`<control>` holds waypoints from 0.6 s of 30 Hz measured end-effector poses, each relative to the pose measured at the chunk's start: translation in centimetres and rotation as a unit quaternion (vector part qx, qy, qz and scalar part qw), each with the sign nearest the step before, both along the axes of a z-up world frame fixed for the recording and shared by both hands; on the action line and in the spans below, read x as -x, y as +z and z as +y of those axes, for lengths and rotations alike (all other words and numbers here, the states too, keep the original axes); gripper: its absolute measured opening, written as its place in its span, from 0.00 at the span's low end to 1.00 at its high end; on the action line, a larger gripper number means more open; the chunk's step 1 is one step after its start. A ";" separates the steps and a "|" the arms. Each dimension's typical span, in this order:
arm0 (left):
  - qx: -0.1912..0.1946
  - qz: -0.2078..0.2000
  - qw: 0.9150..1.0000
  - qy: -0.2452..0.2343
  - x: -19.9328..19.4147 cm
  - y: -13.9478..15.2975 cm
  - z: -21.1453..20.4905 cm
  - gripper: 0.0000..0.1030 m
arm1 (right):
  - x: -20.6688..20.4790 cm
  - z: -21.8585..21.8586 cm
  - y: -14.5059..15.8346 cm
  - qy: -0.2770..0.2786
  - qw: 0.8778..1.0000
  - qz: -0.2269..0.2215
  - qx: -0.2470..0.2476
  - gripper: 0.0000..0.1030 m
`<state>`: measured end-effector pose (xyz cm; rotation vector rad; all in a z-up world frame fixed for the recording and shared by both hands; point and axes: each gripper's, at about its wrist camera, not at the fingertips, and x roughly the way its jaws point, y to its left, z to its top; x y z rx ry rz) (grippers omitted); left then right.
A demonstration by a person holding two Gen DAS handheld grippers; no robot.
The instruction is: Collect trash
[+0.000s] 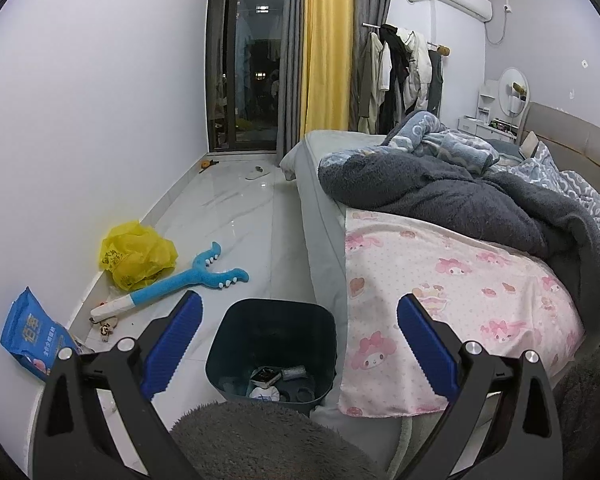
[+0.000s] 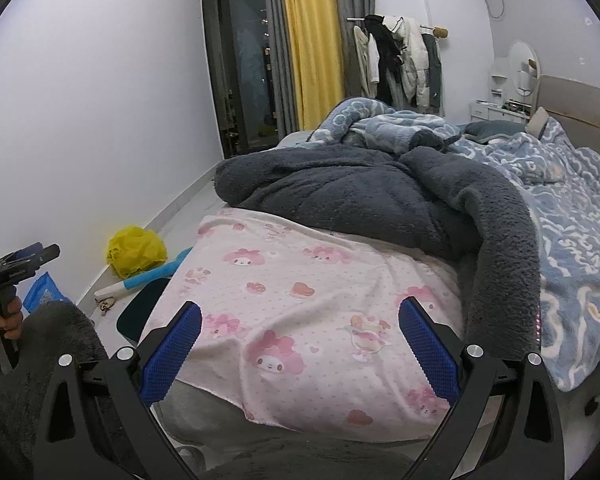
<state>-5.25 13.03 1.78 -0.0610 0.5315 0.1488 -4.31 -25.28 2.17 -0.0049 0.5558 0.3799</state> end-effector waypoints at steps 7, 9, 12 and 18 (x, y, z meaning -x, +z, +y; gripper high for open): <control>-0.001 0.000 1.000 -0.001 0.0 0.0 0.0 0.97 | 0.0 0.2 -0.1 0.003 1.000 0.001 0.005 0.97; -0.005 0.001 1.000 -0.003 0.0 0.0 0.0 0.97 | 0.0 0.2 -0.1 0.002 1.000 0.001 0.002 0.97; -0.007 0.002 1.000 -0.004 0.0 -0.3 -0.1 0.97 | 0.0 0.2 -0.1 0.001 1.000 0.002 -0.001 0.97; -0.008 0.003 1.000 -0.004 0.0 -0.3 -0.1 0.97 | 0.0 0.2 -0.1 0.000 1.000 0.003 -0.001 0.97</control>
